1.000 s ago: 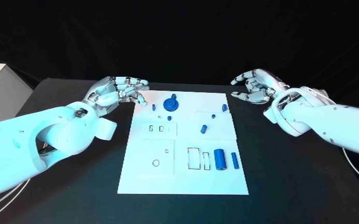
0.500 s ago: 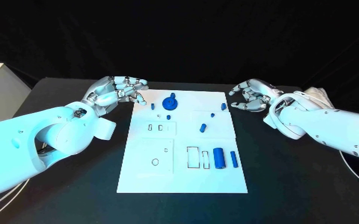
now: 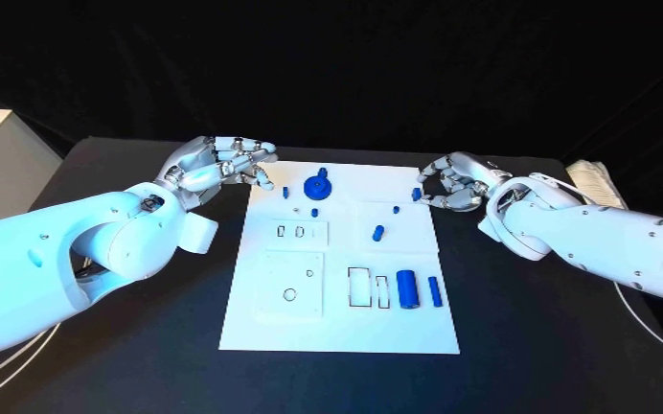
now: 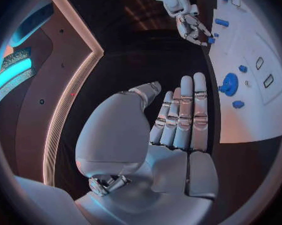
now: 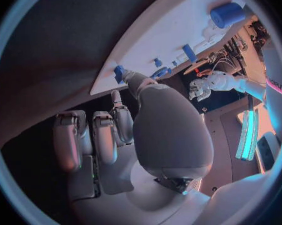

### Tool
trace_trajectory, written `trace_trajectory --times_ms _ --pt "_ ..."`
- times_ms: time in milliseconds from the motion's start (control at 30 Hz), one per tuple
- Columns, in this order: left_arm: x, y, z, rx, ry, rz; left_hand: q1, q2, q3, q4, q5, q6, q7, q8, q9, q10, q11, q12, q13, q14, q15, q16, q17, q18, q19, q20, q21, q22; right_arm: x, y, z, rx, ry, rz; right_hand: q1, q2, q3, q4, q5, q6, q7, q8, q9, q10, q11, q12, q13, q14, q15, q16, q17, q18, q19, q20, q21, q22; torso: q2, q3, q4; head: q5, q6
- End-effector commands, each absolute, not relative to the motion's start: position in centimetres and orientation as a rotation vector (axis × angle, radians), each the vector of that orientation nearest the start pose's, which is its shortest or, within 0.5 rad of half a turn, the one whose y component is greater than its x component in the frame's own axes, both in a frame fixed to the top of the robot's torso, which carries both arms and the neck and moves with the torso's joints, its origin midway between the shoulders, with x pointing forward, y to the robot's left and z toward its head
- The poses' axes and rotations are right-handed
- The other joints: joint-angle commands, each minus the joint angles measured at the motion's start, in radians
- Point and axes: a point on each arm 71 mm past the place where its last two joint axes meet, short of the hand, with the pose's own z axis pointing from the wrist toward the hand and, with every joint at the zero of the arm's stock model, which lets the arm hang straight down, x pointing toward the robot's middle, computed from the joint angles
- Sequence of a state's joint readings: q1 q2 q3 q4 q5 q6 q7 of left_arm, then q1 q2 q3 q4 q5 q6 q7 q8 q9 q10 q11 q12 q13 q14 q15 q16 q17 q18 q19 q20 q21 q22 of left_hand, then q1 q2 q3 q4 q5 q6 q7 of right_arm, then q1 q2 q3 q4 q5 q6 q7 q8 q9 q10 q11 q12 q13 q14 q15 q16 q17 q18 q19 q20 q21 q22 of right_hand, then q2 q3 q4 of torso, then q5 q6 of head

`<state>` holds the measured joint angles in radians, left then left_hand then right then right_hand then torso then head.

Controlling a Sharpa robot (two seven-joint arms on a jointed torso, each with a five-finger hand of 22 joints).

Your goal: Assemble the parts on the task board

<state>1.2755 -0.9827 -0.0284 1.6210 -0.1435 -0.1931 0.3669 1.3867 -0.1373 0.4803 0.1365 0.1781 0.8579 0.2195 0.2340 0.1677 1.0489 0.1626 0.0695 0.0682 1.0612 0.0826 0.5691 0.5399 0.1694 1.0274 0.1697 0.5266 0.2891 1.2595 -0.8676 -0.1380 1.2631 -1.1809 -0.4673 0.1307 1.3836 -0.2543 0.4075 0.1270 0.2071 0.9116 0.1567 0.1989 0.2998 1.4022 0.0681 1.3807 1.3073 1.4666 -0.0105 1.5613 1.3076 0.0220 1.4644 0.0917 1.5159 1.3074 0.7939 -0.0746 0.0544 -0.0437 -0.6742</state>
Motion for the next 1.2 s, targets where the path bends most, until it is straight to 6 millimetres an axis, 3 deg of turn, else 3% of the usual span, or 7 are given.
trace_trajectory --times_ms 33,467,867,1200 --pt "47.76 23.82 -12.79 -0.864 1.455 -1.616 0.006 -0.001 0.005 0.002 0.0 -0.009 0.01 -0.004 -0.001 -0.005 0.0 -0.002 0.0 -0.007 0.003 -0.004 -0.001 0.008 -0.007 -0.001 0.007 0.002 52.27 -29.39 -19.23 0.055 1.581 0.6 0.005 0.005 0.003 -0.005 0.004 0.004 0.002 -0.001 0.0 -0.001 0.005 -0.003 0.079 0.101 0.009 0.004 0.252 -0.005 0.076 0.008 -0.003 0.209 -0.001 0.0002 -0.0015 0.001 -0.004" --pt "47.8 24.02 -12.81 -0.867 1.454 -1.61 0.005 -0.002 0.005 0.002 0.0 -0.009 0.01 -0.004 -0.001 -0.005 0.0 -0.002 0.0 -0.007 0.003 -0.004 -0.001 0.008 -0.008 -0.001 0.007 0.002 52.12 -28.79 -19.49 0.047 1.591 0.611 0.001 0.009 0.007 -0.003 0.01 0.017 0.0 0.005 0.002 0.004 0.003 0.003 0.084 0.102 0.008 0.004 0.253 -0.005 0.077 0.008 -0.002 0.21 -0.001 0.0017 -0.0022 0.006 -0.007" --pt "47.8 24.09 -12.83 -0.868 1.456 -1.607 0.005 -0.002 0.006 0.001 0.0 -0.011 0.011 -0.005 -0.001 -0.007 0.001 -0.002 0.0 -0.007 0.004 -0.004 -0.001 0.008 -0.009 -0.001 0.009 0.003 52.4 -28.58 -19.62 0.055 1.598 0.607 -0.01 0.043 0.04 0.006 0.018 0.045 -0.013 0.018 0.004 0.015 -0.008 0.012 0.092 0.102 -0.002 0.006 0.255 -0.006 0.079 0.0 0.001 0.213 0.0 0.0023 -0.0015 0.01 -0.005" --pt "47.82 24.11 -12.84 -0.868 1.458 -1.607 0.004 -0.002 0.006 0.001 0.0 -0.011 0.011 -0.005 -0.002 -0.007 0.001 -0.002 0.0 -0.007 0.004 -0.004 -0.001 0.008 -0.009 -0.001 0.009 0.004 52.69 -28.49 -19.72 0.06 1.599 0.6 -0.008 0.057 0.062 0.0 0.008 0.06 -0.02 0.027 0.007 0.017 -0.014 0.012 0.094 0.102 -0.008 0.006 0.255 -0.006 0.079 -0.005 0.001 0.213 0.0 0.0031 -0.0017 0.012 -0.006"
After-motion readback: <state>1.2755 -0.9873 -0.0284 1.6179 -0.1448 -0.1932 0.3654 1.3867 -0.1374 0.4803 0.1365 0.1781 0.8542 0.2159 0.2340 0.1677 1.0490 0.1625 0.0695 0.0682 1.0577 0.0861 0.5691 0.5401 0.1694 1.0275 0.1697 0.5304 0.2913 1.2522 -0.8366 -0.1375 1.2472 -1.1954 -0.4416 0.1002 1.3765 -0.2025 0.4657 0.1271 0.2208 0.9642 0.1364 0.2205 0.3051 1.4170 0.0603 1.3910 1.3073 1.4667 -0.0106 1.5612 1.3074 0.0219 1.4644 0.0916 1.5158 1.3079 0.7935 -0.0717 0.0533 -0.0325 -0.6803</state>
